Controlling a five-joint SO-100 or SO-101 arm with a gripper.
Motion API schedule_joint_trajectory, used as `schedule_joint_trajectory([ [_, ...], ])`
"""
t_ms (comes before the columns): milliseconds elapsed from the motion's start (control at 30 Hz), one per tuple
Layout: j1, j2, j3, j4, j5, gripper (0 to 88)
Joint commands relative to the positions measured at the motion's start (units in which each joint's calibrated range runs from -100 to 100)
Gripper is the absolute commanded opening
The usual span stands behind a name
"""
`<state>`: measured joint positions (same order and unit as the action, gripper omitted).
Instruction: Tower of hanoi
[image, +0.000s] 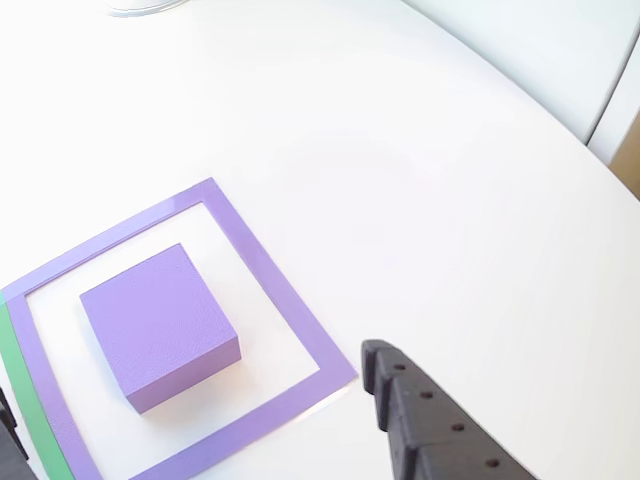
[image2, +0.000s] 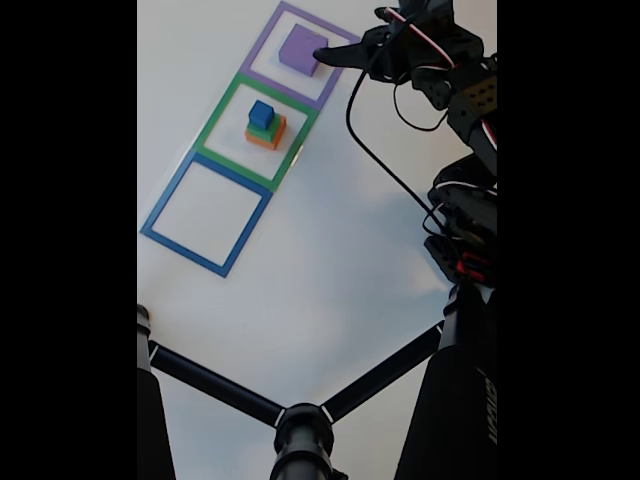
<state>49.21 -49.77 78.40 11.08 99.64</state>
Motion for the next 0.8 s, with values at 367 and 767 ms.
schedule_joint_trajectory([
  [367,-3.67,27.77,3.51,-40.96,0.36,52.4],
  [767,-4.34,53.68,-4.49,-63.07,0.36,54.1],
])
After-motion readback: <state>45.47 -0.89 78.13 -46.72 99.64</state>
